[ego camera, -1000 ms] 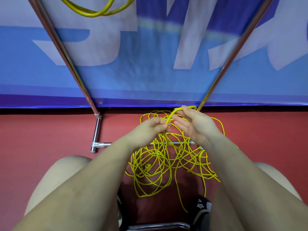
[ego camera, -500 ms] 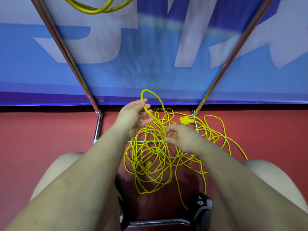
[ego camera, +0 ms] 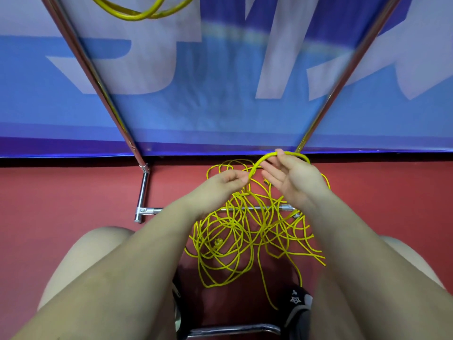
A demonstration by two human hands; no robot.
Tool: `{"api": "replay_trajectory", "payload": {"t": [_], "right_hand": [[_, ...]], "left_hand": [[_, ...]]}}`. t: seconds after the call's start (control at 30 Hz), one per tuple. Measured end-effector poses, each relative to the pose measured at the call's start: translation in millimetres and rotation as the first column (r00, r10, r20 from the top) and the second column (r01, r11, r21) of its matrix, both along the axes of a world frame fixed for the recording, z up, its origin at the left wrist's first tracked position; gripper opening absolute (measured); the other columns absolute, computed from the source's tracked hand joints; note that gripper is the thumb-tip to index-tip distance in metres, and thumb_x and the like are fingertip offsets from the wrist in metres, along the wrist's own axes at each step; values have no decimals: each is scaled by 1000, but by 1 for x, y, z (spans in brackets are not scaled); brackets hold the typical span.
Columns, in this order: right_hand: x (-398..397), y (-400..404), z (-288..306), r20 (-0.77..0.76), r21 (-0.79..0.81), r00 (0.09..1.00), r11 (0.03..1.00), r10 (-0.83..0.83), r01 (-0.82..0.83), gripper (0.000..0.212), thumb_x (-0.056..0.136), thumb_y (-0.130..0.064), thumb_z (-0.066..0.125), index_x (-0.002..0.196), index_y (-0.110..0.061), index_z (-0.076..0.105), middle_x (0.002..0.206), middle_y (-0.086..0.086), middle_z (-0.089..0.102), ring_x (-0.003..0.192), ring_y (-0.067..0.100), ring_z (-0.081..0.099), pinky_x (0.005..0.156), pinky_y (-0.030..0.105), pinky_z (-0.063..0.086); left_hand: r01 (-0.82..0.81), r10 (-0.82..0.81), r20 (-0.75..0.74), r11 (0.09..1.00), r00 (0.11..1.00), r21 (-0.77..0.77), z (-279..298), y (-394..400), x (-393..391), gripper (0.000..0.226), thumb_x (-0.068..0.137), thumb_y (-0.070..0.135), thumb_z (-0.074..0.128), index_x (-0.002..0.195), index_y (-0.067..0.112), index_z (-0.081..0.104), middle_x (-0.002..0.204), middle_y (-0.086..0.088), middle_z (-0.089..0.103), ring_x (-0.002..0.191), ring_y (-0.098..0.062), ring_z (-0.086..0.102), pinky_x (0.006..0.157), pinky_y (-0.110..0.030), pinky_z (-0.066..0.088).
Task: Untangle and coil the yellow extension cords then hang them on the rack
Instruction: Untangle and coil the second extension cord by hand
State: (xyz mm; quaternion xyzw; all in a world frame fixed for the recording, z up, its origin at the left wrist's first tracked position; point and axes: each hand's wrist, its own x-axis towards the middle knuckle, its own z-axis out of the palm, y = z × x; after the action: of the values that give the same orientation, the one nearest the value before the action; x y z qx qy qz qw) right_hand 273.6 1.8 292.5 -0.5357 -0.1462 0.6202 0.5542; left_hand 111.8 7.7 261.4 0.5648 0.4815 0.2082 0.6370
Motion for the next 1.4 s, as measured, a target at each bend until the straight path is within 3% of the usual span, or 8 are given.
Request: {"api": "replay_trajectory", "payload": {"t": [0.17,0.23,0.3,0.4,0.57,1.0,1.2,1.4], "right_hand": [[-4,-2,1,-99,75,993,996,64,-57,9,97,-15,46,99,-10,53,102,11,63,88,20,65,78,32,54],[-4,-3,-3,159,61,968,977,195,-207,17,95,-14,50,112,-12,52,104,9,64,90,20,64,83,34,51],[-6,-9,-17,642,-127,640,882,422,-454,30,92,-18,57,122,-17,52,105,5,64,87,17,60,80,30,49],[-11,-20,-38,798,-378,140,667,587,-642,28,89,-21,61,116,-14,59,97,-1,57,86,15,57,76,25,47],[-16,-23,-40,793,-408,69,611,606,-678,32,85,-24,66,114,-16,56,98,-4,55,92,16,58,90,36,48],[-21,-19,-41,887,-185,225,757,403,-627,7,90,-29,60,83,-29,57,76,-9,57,71,15,55,73,31,46],[-18,-11,-16,503,-79,795,934,339,-348,16,96,-23,49,89,-14,61,83,5,67,66,14,63,62,23,54],[-4,-6,-5,50,-61,991,991,125,-122,15,98,-24,43,96,-15,56,96,3,66,83,17,65,72,27,54]], "left_hand": [[-98,98,9,986,995,135,-4,3,2,13,95,9,52,91,22,54,89,-9,60,84,-21,53,85,-43,47],[-191,183,70,974,981,123,1,3,3,14,96,7,47,90,19,52,82,-6,60,76,-20,55,76,-33,51],[-285,273,126,954,954,94,6,6,2,10,98,9,44,95,15,51,77,-1,57,67,-13,53,62,-20,51],[-422,415,191,906,889,-6,8,12,-4,7,99,16,44,96,13,50,78,1,55,63,-10,51,59,-27,51],[-526,597,339,802,727,-283,17,23,-13,16,99,21,45,84,16,48,78,3,55,63,-7,58,56,-30,56],[-460,721,477,690,503,-558,30,27,-17,19,99,20,43,82,13,49,88,-5,61,81,-17,63,64,-40,52],[-182,216,114,949,970,-256,6,8,-4,23,94,40,50,107,22,56,112,-1,64,105,-19,57,97,-41,42],[59,-61,-25,997,998,-52,-11,-7,6,16,94,20,56,103,24,43,90,7,58,80,-19,46,66,-24,39]]}}
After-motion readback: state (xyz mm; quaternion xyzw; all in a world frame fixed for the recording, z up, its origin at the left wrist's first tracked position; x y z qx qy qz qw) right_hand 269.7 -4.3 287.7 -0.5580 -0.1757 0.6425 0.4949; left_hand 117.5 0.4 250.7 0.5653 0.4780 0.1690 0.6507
